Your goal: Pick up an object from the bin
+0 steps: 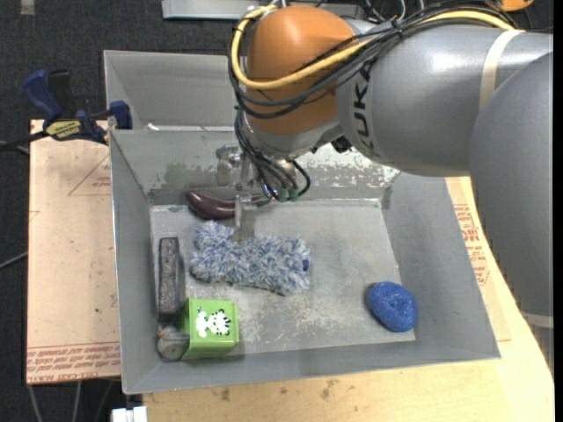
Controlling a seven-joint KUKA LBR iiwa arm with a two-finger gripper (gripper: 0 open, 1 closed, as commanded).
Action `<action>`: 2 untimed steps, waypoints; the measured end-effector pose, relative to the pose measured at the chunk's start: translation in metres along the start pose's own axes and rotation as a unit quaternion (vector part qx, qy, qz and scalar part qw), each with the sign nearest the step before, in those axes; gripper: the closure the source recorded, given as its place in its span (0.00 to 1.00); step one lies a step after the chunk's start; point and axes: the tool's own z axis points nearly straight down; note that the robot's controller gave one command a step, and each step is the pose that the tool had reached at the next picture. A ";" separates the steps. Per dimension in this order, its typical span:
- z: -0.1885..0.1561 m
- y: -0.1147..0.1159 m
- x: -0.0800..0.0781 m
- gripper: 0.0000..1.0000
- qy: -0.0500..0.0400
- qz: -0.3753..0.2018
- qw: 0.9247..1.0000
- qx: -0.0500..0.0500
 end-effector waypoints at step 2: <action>0.006 0.008 0.008 0.00 0.012 -0.066 0.998 0.002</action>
Offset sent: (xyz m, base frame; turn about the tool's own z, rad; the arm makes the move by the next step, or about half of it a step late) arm -0.0398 0.0449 0.0901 -0.2697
